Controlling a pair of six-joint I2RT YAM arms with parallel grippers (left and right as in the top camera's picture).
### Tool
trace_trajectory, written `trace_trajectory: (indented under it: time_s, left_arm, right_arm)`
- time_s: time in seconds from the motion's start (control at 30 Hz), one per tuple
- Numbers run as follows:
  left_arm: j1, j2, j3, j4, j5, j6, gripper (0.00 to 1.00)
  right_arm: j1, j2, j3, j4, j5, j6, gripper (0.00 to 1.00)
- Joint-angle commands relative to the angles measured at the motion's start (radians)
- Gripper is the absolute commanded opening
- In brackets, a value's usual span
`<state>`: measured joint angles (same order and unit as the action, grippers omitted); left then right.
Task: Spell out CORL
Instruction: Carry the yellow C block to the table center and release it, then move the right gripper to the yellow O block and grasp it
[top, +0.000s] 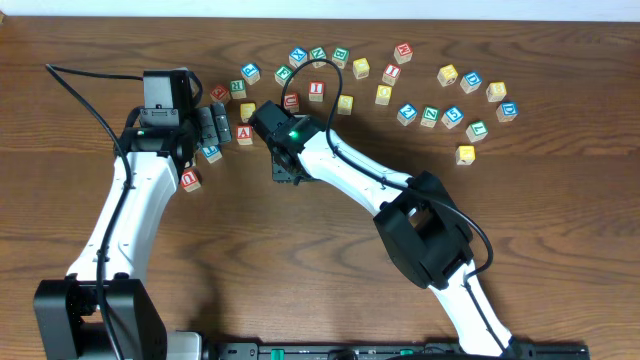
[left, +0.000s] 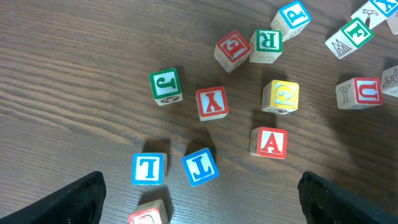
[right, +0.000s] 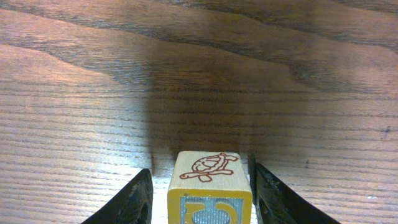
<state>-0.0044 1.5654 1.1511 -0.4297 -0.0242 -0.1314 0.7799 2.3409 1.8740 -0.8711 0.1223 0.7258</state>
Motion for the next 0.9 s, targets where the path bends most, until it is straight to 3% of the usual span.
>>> trace_trajectory:
  time_s: [0.0,0.43,0.6,0.7,0.87]
  left_arm:
    - [0.003,0.011,0.024,0.0,0.01,-0.008,0.98]
    - [0.003,0.011,0.024,0.0,0.01,-0.008,0.98]
    - [0.004,0.011,0.024,0.0,0.01,-0.008,0.98]
    - [0.004,0.011,0.024,0.0,0.01,-0.008,0.98]
    - [0.004,0.011,0.024,0.0,0.01,-0.008,0.98]
  right_arm:
    - [-0.012,0.005,0.013,-0.014,-0.002,-0.014,0.46]
    - [-0.056,-0.227,0.108,-0.072,0.006,-0.215,0.63]
    - [-0.126,-0.296,0.108,-0.065,0.037,-0.256,0.63]
    - [-0.217,-0.3,0.118,-0.059,-0.069,-0.349,0.64]
    - [-0.338,-0.296,0.122,-0.041,-0.128,-0.368,0.6]
